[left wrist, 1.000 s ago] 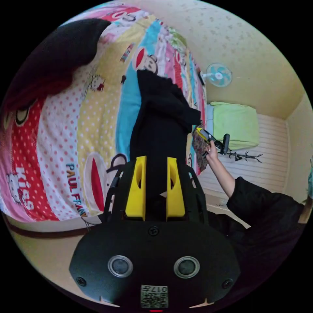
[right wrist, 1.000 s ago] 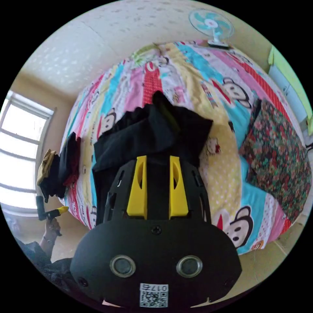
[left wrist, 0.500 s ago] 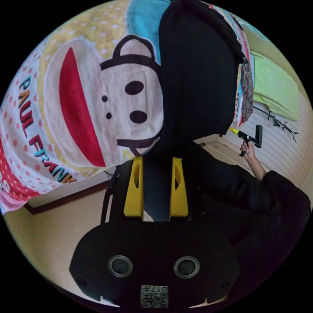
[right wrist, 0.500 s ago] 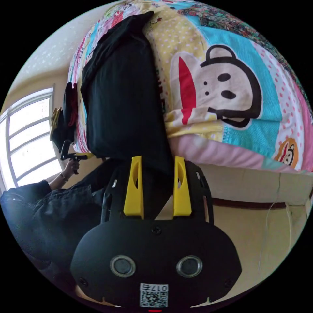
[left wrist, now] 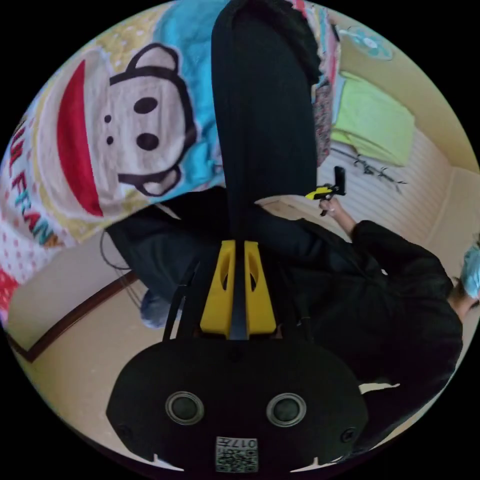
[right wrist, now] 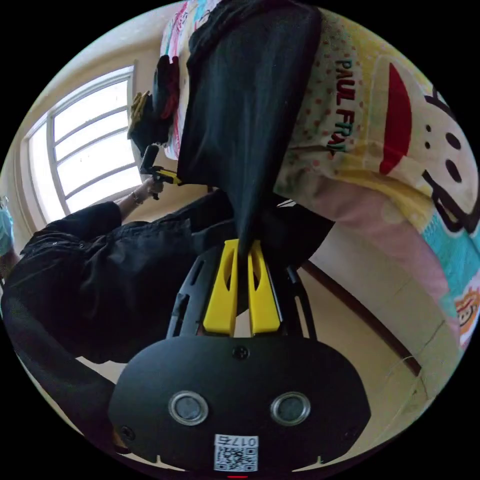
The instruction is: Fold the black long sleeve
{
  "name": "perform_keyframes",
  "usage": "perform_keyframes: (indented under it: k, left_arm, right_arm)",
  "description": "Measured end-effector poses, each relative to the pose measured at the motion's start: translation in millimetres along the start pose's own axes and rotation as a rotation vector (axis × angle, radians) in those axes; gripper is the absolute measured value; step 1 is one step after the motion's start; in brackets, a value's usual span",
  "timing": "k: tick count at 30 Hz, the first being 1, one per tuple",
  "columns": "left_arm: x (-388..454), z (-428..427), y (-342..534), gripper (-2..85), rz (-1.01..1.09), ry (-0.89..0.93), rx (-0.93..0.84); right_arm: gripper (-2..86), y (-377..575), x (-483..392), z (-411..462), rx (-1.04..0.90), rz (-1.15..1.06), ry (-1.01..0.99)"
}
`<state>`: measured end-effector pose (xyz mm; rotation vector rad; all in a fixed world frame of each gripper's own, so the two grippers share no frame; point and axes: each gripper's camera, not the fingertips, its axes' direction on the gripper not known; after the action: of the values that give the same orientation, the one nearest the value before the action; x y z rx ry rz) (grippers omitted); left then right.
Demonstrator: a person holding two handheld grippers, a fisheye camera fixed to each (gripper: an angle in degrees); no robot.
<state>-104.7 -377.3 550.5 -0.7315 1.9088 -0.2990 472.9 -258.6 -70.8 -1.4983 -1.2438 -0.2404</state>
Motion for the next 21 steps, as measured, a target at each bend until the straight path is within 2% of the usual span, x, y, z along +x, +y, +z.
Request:
perform_keyframes:
  k: [4, 6, 8, 11, 14, 17, 19, 21]
  left_arm:
    - [14, -20, 69, 3.7, -0.057, 0.239, 0.187]
    - [14, -32, 90, 3.8, -0.016, 0.365, 0.352]
    - [13, -59, 89, 3.7, 0.03, 0.471, 0.542]
    - [32, -113, 36, 3.8, 0.189, 0.504, 0.662]
    - [60, -180, -51, 4.2, 0.324, 0.436, 0.698]
    - [63, -235, -137, 7.6, 0.33, 0.351, 0.733]
    - [47, -255, -175, 10.6, 0.229, 0.331, 0.745]
    - [33, -263, -191, 11.3, 0.108, 0.269, 0.766]
  right_arm:
    - [2.0, 64, -13, -49, 0.193, -0.023, -0.317]
    - [1.5, 79, -11, -80, 0.347, -0.134, -0.537]
    - [1.2, 63, -17, -105, 0.426, -0.254, -0.611]
    - [0.9, -5, -33, -154, 0.523, -0.449, -0.641]
    - [1.2, -100, -47, -206, 0.584, -0.552, -0.583]
    - [2.3, -187, -53, -247, 0.661, -0.421, -0.471]
    - [3.9, -226, -65, -259, 0.657, -0.282, -0.264]
    - [5.6, -253, -92, -257, 0.648, -0.083, 0.104]
